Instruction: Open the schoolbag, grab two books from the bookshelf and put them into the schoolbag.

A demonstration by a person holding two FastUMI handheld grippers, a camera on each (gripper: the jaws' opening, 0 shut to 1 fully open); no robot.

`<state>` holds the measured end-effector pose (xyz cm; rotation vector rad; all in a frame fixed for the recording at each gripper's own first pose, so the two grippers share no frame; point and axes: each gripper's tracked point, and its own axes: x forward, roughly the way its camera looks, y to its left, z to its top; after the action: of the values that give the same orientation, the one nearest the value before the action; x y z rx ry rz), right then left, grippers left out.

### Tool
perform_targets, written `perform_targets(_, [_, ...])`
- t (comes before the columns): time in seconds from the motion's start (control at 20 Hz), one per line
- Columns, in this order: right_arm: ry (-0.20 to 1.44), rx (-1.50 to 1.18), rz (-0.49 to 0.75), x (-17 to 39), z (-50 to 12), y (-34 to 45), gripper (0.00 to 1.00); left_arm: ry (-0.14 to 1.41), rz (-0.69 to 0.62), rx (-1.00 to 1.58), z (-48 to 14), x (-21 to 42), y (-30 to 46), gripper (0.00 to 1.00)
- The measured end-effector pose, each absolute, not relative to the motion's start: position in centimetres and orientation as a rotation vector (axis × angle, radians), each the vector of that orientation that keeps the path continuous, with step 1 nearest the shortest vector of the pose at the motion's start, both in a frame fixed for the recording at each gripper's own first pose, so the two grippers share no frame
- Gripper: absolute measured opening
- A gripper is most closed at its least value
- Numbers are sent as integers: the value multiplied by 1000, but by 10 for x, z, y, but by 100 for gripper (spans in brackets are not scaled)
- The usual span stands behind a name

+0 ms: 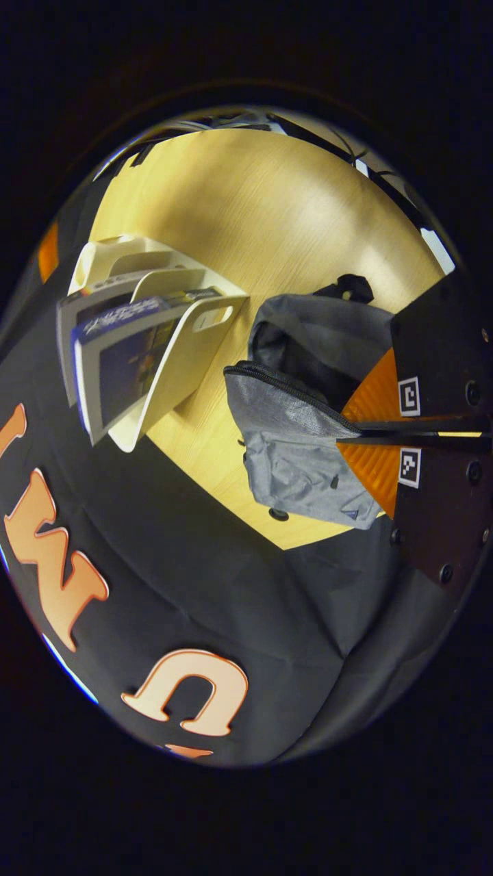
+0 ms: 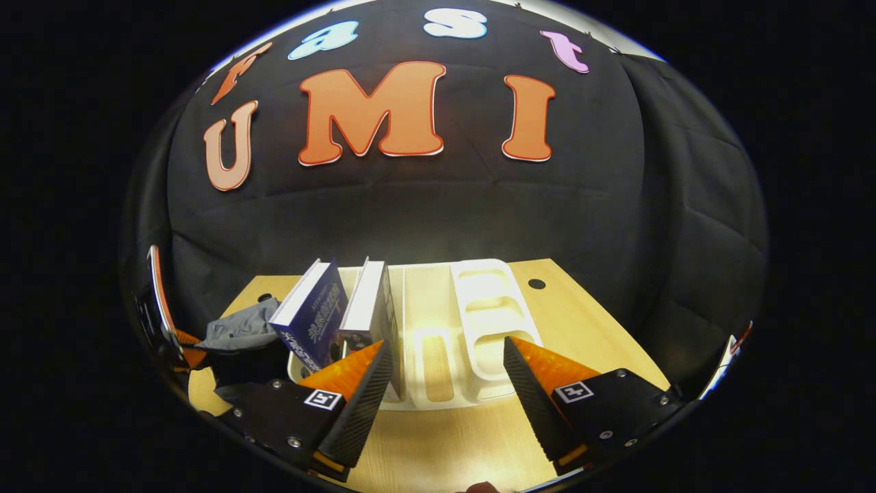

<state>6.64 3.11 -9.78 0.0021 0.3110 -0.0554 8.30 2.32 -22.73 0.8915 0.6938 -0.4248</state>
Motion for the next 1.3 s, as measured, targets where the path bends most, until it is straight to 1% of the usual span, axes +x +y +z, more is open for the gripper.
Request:
perform_targets(0.2, [270, -14, -107, 48, -88, 42, 97, 681, -451, 825, -193, 102, 42, 3])
perform_targets(0.3, [280, 7, -127, 35, -97, 52, 97, 679, -476, 811, -183, 105, 51, 2])
perform_targets(0.45, [292, 21, -142, 14, -107, 67, 97, 658, -508, 851, -173, 108, 58, 3])
perform_targets(0.6, [309, 26, -135, -2, -112, 74, 97, 673, -499, 857, -168, 112, 57, 3])
perform_targets(0.95, [338, 11, -54, -11, -106, 60, 97, 712, -451, 803, -139, 113, 50, 2])
perform_targets(1.2, [421, -2, 107, -14, -101, 86, 97, 744, -438, 771, -127, 125, 48, 1])
perform_targets(1.3, [452, -7, 148, -13, -96, 99, 97, 744, -434, 764, -125, 133, 49, 1])
